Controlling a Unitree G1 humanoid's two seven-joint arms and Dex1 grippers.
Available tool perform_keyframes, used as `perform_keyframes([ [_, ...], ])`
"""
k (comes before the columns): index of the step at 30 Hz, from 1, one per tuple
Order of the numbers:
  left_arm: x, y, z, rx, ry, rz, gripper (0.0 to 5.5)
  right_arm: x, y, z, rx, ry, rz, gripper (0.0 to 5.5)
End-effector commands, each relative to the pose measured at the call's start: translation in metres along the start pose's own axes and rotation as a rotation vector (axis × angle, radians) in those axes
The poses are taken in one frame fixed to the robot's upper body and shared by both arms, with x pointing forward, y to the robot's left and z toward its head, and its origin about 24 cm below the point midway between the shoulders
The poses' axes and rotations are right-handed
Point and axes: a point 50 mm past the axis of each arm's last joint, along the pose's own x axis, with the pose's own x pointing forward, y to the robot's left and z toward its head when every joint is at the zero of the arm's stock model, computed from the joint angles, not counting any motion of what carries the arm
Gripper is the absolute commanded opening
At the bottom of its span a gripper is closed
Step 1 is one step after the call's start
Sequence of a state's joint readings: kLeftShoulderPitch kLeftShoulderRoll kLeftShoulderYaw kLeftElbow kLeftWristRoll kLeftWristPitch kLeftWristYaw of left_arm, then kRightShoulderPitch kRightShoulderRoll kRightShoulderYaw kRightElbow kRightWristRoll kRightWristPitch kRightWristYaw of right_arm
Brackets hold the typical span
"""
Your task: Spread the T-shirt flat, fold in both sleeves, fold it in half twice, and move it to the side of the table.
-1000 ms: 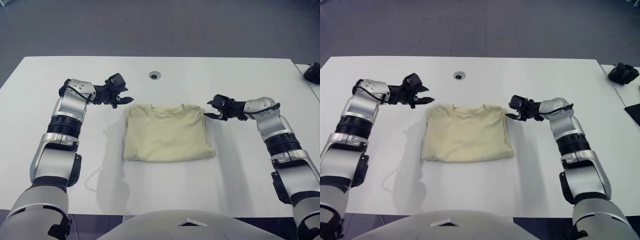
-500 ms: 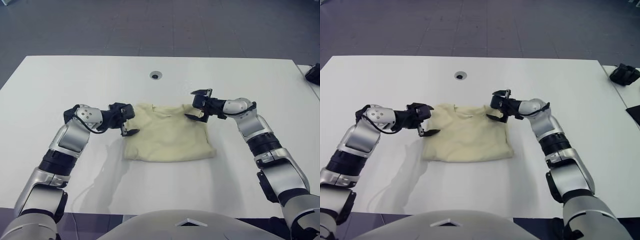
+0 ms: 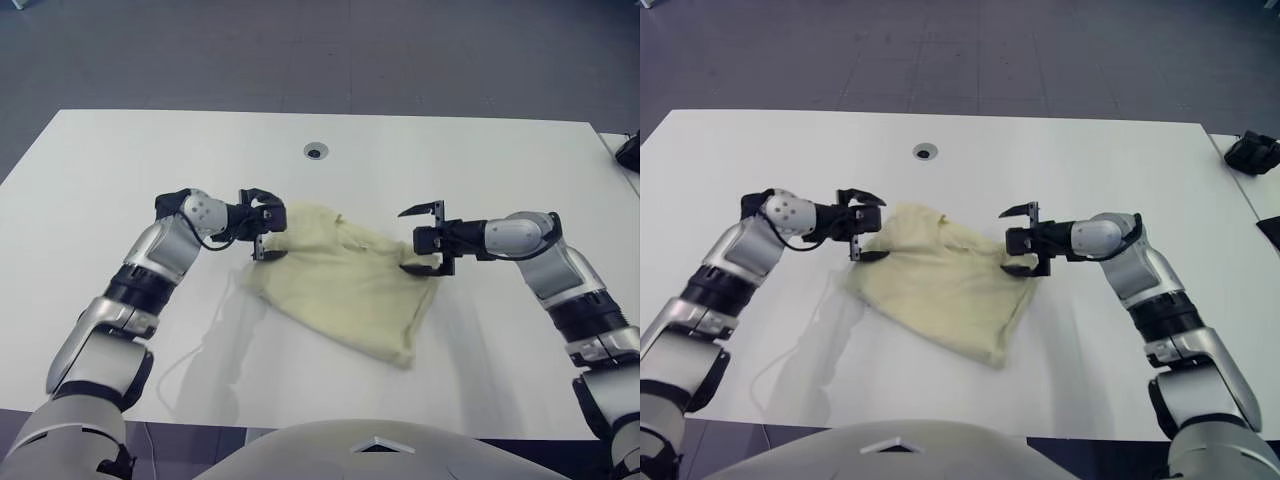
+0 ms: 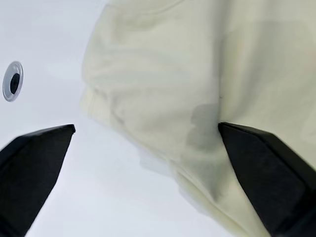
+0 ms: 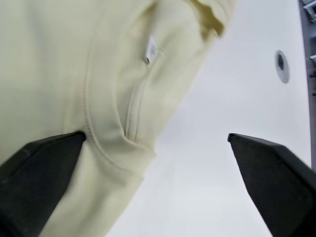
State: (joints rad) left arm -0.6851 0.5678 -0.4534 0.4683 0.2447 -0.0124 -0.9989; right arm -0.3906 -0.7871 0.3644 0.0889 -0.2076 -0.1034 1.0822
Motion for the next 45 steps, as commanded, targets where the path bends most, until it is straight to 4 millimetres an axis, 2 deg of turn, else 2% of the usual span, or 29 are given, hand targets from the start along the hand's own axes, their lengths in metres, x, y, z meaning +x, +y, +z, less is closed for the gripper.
perform_keyframes([
  [1,-0.005,0.029,0.011,-0.018,-0.084,0.06,5.4,0.005,0.019,0.015,0.034,-0.005,0.091,5.39],
  [3,-0.029,0.042,0.017,-0.047,-0.163,0.095,5.4,0.0,0.004,0.021,0.049,-0.024,-0.012,5.39],
  [5,-0.054,0.044,0.014,-0.062,-0.193,0.113,5.4,-0.006,-0.006,0.023,0.064,-0.026,-0.092,5.39],
  [7,-0.071,0.034,0.003,-0.074,-0.167,0.109,5.4,-0.01,-0.006,0.021,0.081,-0.021,-0.123,5.39],
  [10,-0.08,0.011,-0.011,-0.096,-0.11,0.054,5.4,-0.014,0.004,0.017,0.105,-0.005,-0.133,5.39],
  [13,-0.076,0.0,-0.015,-0.116,-0.083,0.034,5.4,-0.02,0.009,0.012,0.127,0.012,-0.153,5.39],
  [25,-0.052,-0.011,-0.037,-0.166,0.008,-0.026,5.4,-0.02,0.021,0.002,0.136,0.054,-0.128,5.39],
  [32,-0.035,-0.005,-0.046,-0.109,0.099,-0.017,5.4,-0.015,0.038,-0.001,0.126,0.076,-0.04,5.39],
  [36,-0.02,0.011,-0.031,-0.071,0.063,0.027,5.4,-0.018,0.053,0.011,0.112,0.056,0.07,5.39],
  [39,-0.006,0.023,-0.015,-0.028,0.014,0.063,5.4,-0.016,0.053,0.027,0.1,0.007,0.09,5.39],
  [42,0.006,0.042,0.0,0.002,-0.002,0.166,5.4,-0.009,0.044,0.039,0.086,-0.039,0.037,5.39],
  [45,0.004,0.058,0.012,0.023,-0.047,0.254,5.4,-0.008,0.021,0.044,0.078,-0.069,-0.109,5.39],
])
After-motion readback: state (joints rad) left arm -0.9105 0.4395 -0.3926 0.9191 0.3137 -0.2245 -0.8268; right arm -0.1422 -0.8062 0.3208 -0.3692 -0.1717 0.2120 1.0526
